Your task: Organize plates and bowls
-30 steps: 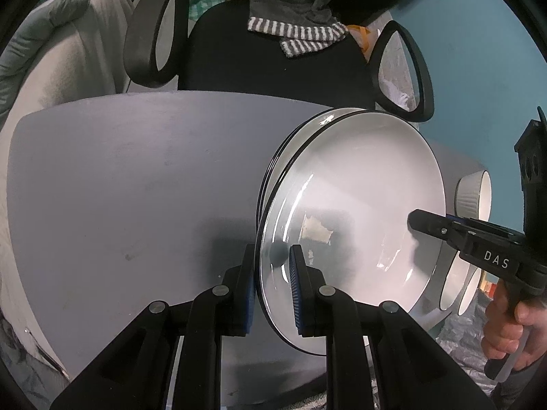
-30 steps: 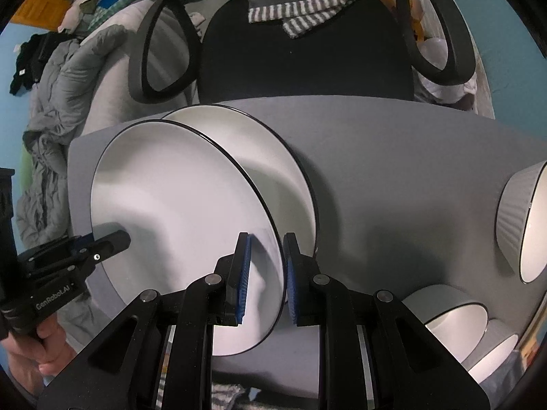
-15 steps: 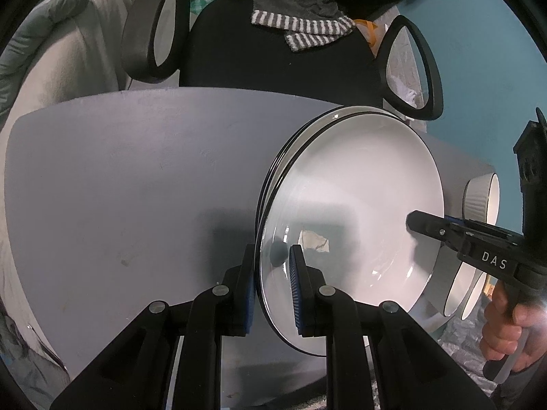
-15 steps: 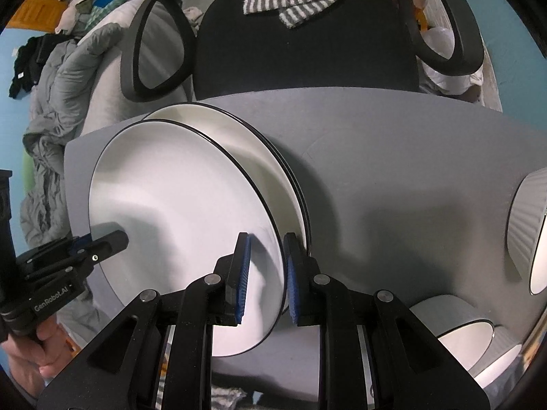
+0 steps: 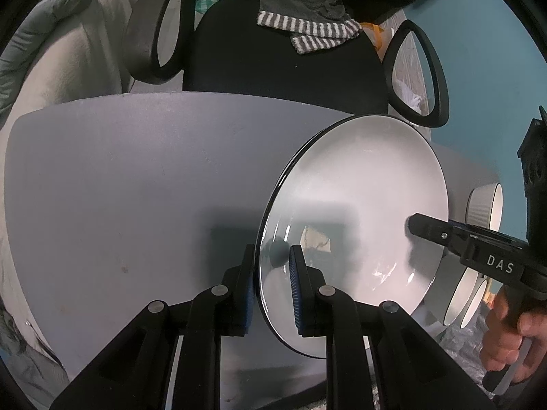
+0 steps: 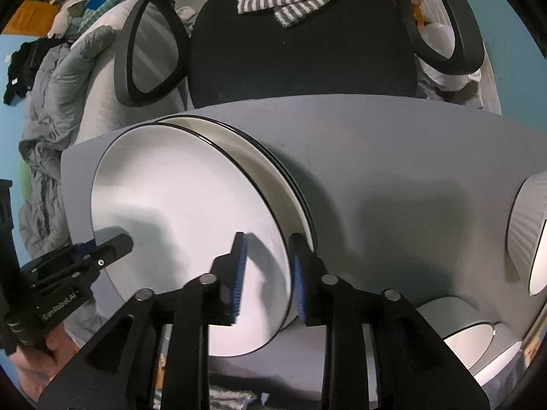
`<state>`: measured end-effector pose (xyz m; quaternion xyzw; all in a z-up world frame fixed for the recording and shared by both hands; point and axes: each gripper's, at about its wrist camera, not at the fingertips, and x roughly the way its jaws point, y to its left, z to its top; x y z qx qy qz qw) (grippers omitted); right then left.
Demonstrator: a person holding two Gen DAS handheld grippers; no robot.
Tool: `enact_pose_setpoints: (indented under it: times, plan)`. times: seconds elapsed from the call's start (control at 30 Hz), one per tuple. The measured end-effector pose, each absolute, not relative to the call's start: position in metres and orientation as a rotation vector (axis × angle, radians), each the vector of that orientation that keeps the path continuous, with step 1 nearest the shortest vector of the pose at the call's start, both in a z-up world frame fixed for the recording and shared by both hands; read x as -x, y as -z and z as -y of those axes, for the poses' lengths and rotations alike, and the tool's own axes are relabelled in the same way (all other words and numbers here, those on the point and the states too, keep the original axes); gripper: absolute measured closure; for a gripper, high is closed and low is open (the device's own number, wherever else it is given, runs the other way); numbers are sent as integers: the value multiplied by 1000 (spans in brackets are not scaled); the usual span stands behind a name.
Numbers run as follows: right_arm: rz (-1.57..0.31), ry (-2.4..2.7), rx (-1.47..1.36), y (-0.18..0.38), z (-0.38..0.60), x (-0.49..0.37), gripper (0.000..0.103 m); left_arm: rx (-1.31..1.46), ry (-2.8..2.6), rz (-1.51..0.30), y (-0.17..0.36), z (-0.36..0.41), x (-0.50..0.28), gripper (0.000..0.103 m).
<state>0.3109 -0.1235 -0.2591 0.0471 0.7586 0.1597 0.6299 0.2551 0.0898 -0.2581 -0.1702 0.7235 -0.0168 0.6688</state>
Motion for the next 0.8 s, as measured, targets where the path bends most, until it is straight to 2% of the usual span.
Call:
enact_pose_setpoints:
  times: [0.17, 0.23, 0.37, 0.8]
  plan:
    - [-1780, -326, -123, 258, 117, -311, 54, 373, 30, -1631, 258, -88, -254, 85]
    - [-1789, -321, -105, 256, 112, -312, 43, 368, 30, -1631, 258, -88, -255, 85]
    - [-1775, -301, -45, 250, 106, -312, 41, 387, 27, -1631, 258, -89, -255, 85]
    - [-1771, -269, -97, 246, 112, -310, 41, 423, 53, -1614, 253, -94, -252, 84]
